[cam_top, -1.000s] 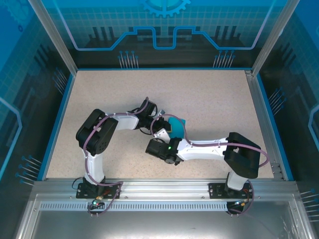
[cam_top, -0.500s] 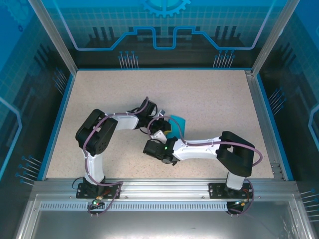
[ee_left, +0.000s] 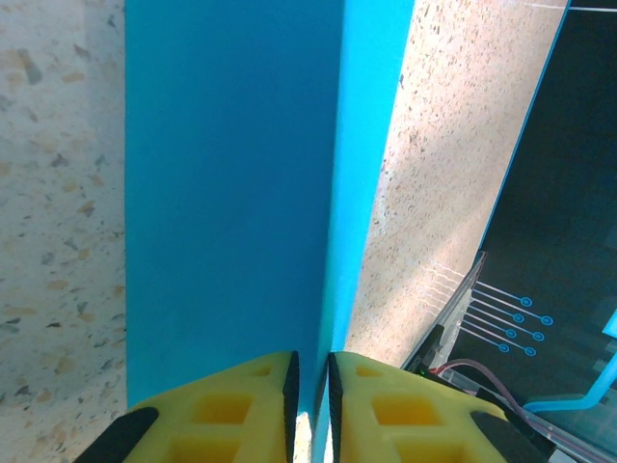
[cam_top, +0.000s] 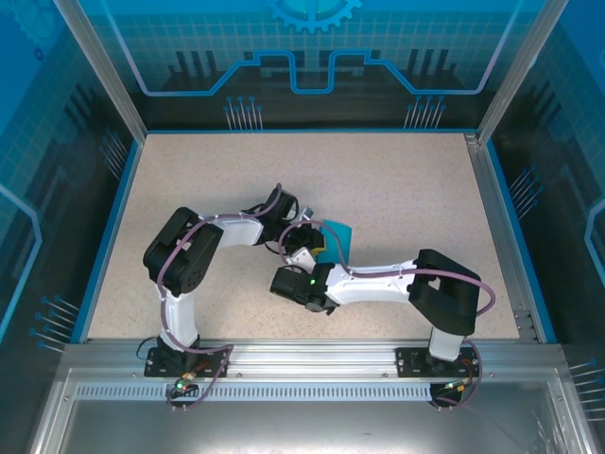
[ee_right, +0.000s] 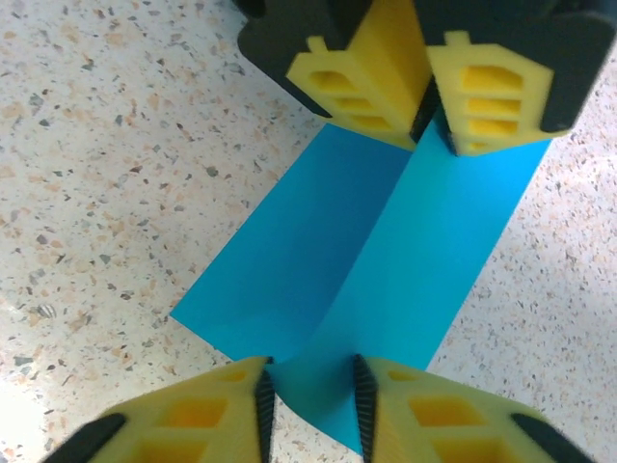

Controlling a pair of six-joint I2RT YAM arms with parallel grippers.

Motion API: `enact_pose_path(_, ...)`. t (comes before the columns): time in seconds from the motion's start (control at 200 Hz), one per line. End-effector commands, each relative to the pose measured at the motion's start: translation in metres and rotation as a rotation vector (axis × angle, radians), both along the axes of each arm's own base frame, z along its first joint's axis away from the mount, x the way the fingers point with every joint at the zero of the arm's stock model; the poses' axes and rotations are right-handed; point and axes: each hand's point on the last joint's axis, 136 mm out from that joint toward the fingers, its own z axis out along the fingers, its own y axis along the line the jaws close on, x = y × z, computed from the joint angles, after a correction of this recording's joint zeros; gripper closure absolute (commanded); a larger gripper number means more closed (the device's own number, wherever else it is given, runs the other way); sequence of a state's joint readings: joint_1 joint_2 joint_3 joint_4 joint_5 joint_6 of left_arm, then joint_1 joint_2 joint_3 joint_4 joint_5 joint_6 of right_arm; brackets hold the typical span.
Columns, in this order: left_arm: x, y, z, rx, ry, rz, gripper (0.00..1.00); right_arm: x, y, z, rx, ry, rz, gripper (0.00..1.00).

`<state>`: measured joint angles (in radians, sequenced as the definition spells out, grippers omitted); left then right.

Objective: Fold a paper plane with a square sheet of paper (pick it up from the middle)
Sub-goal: Fold the triangle a second time at the center of the table.

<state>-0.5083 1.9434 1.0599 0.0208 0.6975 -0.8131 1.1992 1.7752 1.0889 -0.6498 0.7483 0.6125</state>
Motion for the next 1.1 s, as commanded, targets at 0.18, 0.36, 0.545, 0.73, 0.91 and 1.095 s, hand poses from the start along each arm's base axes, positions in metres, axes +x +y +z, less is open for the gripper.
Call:
enact_pose_path(0.18, 0.001, -0.006, 0.023, -0.026, -0.042, -0.021, 0.77, -0.003, -0.009, 0.015, 0.06, -0.009, -0.006, 0.9)
enact_pose_path(0.36, 0.004, 0.003, 0.025, 0.031, -0.069, 0.019, 0.62, -0.003, -0.004, 0.014, 0.232, 0.083, 0.022, 0.93)
enact_pose_path(0.545, 0.005, 0.024, 0.025, 0.136, -0.115, 0.094, 0.48, -0.002, -0.004, 0.012, 0.481, 0.208, 0.042, 0.94)
enact_pose_path(0.73, -0.001, 0.041, 0.027, 0.193, -0.137, 0.15, 0.47, 0.003, -0.015, 0.017, 0.765, 0.311, 0.044, 0.92)
enact_pose_path(0.91, -0.016, 0.04, 0.031, 0.188, -0.161, 0.137, 0.57, 0.009, -0.032, 0.017, 0.918, 0.391, 0.022, 0.91)
enact_pose_path(1.095, -0.044, 0.018, 0.021, 0.188, -0.144, 0.035, 0.7, 0.018, -0.043, 0.003, 0.988, 0.481, -0.038, 0.9)
